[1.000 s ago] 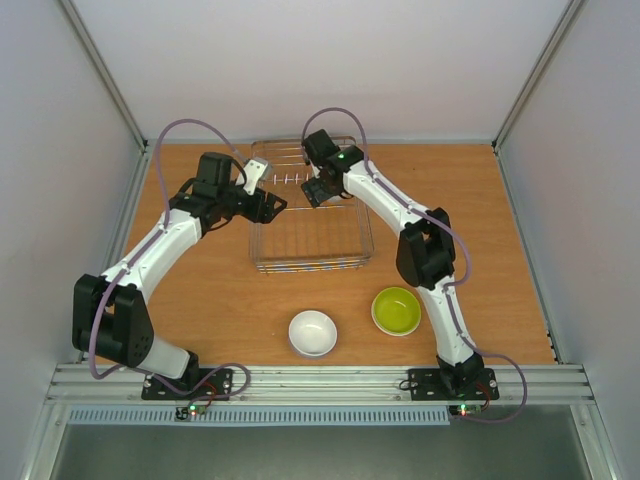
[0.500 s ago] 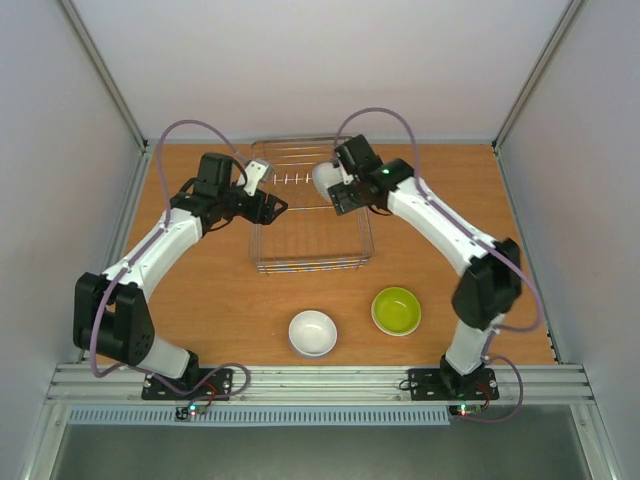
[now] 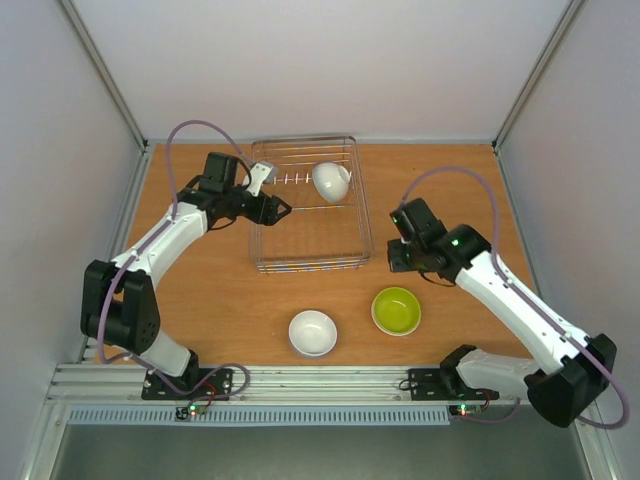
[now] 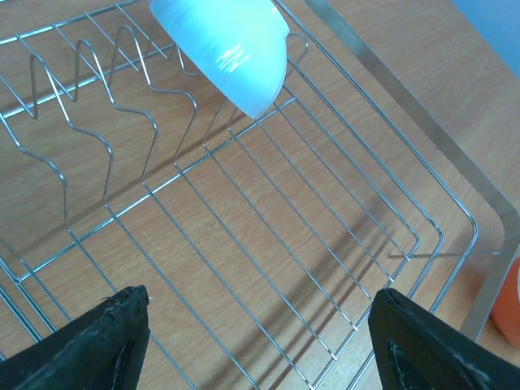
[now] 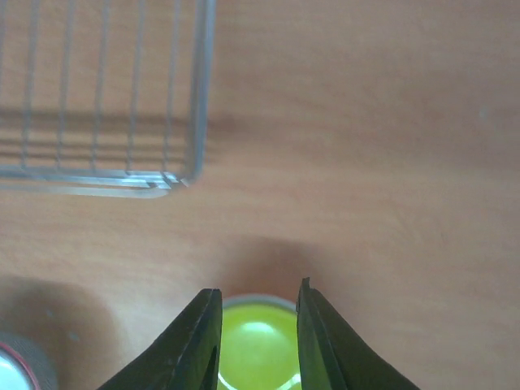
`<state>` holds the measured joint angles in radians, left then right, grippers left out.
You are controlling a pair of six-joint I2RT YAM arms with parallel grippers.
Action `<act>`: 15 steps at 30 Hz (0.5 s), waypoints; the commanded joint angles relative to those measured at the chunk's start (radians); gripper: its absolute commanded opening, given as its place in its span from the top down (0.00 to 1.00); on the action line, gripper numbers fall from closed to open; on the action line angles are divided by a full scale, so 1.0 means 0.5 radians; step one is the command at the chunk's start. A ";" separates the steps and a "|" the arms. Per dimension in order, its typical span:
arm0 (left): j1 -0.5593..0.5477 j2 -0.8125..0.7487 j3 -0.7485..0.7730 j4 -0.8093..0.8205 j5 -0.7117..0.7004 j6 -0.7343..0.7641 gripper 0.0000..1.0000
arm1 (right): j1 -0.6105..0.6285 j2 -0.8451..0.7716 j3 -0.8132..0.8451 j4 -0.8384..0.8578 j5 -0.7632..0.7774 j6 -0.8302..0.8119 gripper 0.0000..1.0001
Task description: Load the bowls into the dish rack
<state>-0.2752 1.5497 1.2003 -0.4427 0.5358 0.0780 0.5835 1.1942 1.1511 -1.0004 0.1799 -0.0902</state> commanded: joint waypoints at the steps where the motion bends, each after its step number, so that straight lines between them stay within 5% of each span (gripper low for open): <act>1: 0.004 0.029 0.068 -0.009 0.048 -0.019 0.26 | 0.007 -0.186 -0.219 -0.253 0.040 0.334 0.75; 7: 0.002 0.035 0.080 -0.008 0.074 -0.038 0.26 | 0.040 -0.359 -0.414 -0.331 0.024 0.517 0.76; 15: 0.002 0.048 0.089 -0.018 0.088 -0.052 0.25 | 0.182 -0.159 -0.436 -0.438 0.202 0.743 0.68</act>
<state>-0.2752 1.5589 1.2011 -0.4561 0.5583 0.0601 0.6392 1.0615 0.9432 -1.1862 0.2264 0.1852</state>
